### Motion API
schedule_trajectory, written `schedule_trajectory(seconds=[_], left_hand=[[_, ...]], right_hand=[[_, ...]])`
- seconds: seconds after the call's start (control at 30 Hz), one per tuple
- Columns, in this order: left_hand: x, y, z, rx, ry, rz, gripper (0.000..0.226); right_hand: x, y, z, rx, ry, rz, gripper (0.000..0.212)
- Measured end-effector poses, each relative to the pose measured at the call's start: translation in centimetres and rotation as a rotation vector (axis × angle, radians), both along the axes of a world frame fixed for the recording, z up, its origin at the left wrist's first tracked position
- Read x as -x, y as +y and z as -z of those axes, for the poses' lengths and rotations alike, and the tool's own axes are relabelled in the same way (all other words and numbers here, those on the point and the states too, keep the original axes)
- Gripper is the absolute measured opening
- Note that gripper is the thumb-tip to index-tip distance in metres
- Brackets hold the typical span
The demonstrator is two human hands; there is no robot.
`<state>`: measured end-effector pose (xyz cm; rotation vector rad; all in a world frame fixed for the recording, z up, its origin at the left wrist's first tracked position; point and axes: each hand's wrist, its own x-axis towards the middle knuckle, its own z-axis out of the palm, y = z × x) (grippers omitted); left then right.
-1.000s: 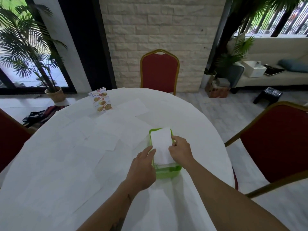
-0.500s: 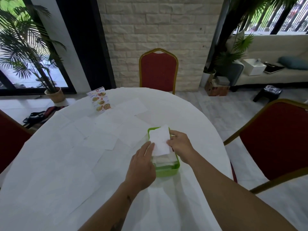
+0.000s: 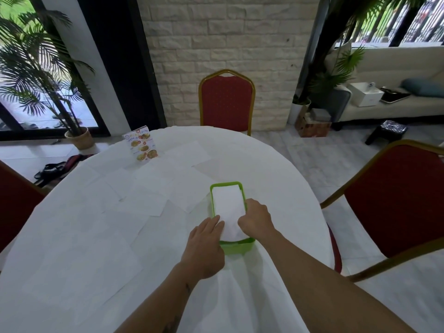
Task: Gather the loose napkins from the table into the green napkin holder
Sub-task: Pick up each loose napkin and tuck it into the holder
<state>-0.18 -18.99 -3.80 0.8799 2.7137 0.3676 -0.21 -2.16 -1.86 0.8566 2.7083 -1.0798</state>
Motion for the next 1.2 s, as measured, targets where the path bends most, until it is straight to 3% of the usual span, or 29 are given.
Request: schedule_trajectory(seconds=[0.1, 0.4, 0.47, 0.6, 0.7, 0.8, 0.87, 1.03, 1.2], left_hand=[[-0.1, 0.1, -0.2, 0.005, 0.010, 0.000, 0.066], [-0.4, -0.1, -0.1, -0.017, 0.045, -0.011, 0.057], [-0.4, -0.1, 0.0, 0.036, 0.028, 0.009, 0.058], [-0.3, -0.2, 0.2, 0.105, 0.007, 0.040, 0.061], [-0.2, -0.3, 0.3, 0.159, 0.018, 0.072, 0.066], [0.0, -0.2, 0.5, 0.176, 0.016, 0.079, 0.068], [-0.2, -0.3, 0.2, 0.098, 0.011, 0.047, 0.068], [-0.2, -3.5, -0.7, -0.380, 0.000, -0.267, 0.052], [-0.3, -10.3, 0.8, -0.482, -0.095, -0.649, 0.048]], right_hand=[[-0.5, -0.1, 0.3, 0.041, 0.067, 0.041, 0.042], [-0.6, -0.3, 1.2, 0.063, 0.212, 0.108, 0.026], [-0.6, -0.2, 1.4, -0.056, 0.171, 0.013, 0.026], [-1.5, -0.2, 2.0, -0.529, 0.130, -0.274, 0.033], [-2.4, -0.3, 2.7, -0.611, 0.077, -0.500, 0.033], [-2.6, -0.3, 2.3, -0.603, 0.028, -0.550, 0.029], [-2.3, -0.6, 1.3, -0.580, 0.020, -0.538, 0.028], [-0.9, -3.6, -1.2, -0.461, 0.152, -0.509, 0.043], [0.2, -9.1, -1.1, -0.215, 0.255, -0.539, 0.040]])
